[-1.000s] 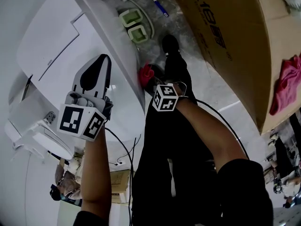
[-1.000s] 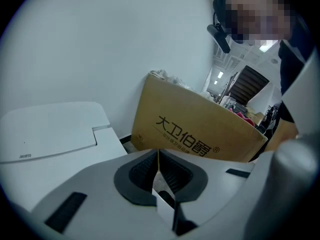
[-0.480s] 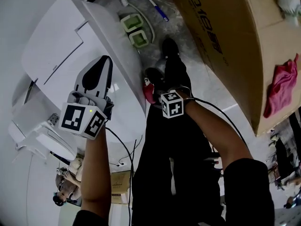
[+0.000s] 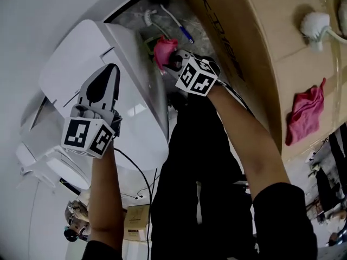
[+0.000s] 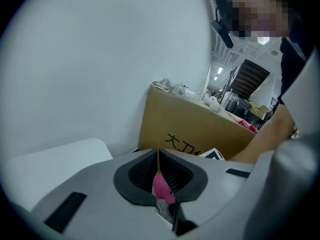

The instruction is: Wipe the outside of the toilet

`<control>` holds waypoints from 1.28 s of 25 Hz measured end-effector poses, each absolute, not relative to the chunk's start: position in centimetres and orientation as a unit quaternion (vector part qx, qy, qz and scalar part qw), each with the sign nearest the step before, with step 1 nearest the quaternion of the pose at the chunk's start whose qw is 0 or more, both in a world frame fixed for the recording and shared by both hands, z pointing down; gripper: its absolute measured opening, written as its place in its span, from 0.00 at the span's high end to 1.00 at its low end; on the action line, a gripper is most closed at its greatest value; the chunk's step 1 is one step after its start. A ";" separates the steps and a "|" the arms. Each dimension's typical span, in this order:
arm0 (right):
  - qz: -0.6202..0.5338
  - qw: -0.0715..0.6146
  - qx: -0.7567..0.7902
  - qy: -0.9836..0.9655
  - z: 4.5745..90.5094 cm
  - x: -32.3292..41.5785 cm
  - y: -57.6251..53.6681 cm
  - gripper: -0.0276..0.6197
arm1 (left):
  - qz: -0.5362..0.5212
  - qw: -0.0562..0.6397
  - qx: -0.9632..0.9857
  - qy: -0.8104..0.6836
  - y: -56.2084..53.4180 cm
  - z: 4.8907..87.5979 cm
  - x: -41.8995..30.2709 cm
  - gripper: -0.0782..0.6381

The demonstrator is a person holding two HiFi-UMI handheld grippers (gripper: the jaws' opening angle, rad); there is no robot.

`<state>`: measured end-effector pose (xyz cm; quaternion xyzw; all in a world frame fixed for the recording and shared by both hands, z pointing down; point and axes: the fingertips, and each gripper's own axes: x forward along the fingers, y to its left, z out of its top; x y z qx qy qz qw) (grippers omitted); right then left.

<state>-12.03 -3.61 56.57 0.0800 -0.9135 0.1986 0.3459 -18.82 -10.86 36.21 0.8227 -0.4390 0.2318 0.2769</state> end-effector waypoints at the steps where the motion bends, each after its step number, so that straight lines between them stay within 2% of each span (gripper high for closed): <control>1: 0.194 0.340 0.083 -0.916 56.1 -12.9 -5.3 0.84 | 0.235 0.274 0.821 -0.442 -11.5 36.0 -19.0 0.86; 5: 0.165 0.327 0.083 -0.927 55.8 -16.8 -10.7 0.84 | 0.246 0.259 0.819 -0.449 -14.7 36.2 -19.8 0.87; 11: 0.104 0.395 0.086 -0.909 61.5 -20.4 -15.4 0.84 | 0.266 0.263 0.819 -0.436 -17.5 38.3 -19.8 0.86; 16: 0.074 0.423 0.047 -0.902 66.3 -22.6 -16.9 0.84 | 0.288 0.256 0.813 -0.437 -18.6 40.6 -20.5 0.86; 25: 0.079 0.403 0.026 -0.911 69.0 -26.2 -17.8 0.84 | 0.290 0.257 0.811 -0.439 -19.6 41.6 -21.6 0.86; 32: 0.103 0.373 -0.003 -0.922 68.5 -25.8 -16.0 0.84 | 0.266 0.269 0.818 -0.434 -19.4 42.3 -21.4 0.86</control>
